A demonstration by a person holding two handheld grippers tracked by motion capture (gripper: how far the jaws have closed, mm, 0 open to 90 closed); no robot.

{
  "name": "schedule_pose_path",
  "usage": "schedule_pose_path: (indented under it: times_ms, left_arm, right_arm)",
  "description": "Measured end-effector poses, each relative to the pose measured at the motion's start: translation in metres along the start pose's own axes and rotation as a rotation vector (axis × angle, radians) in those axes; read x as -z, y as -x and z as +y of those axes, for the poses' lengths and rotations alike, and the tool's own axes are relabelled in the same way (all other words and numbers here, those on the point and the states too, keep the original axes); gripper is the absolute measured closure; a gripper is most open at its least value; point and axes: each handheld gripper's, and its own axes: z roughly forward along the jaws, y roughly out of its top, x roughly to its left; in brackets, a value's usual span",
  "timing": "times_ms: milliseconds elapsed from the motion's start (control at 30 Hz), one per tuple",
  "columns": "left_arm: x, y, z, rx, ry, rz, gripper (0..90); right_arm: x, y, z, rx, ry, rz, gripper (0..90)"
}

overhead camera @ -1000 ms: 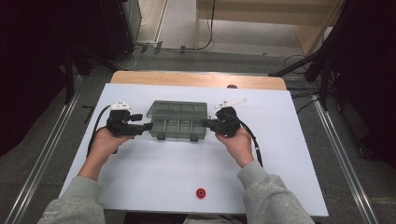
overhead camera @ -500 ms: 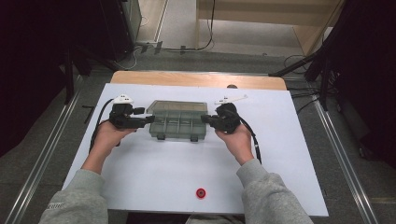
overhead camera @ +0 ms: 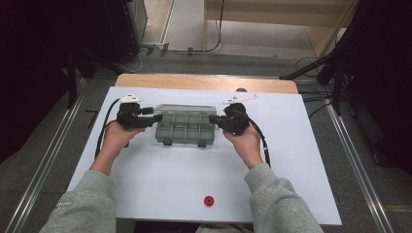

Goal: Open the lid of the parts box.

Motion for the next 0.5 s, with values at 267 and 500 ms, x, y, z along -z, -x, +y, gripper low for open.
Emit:
schedule_pose_path:
  times_ms: [267,500]
  left_arm:
    - [-0.003,-0.005,0.0028,0.017,0.042,0.029,50.1]
    - [-0.0033,-0.0047,0.0048,0.001,0.063,0.022,63.9]
  right_arm:
    - [-0.0017,0.0027,0.0036,-0.015,0.004,-0.011,90.0]
    - [-0.0008,0.0041,0.004,-0.029,0.02,-0.009,90.0]
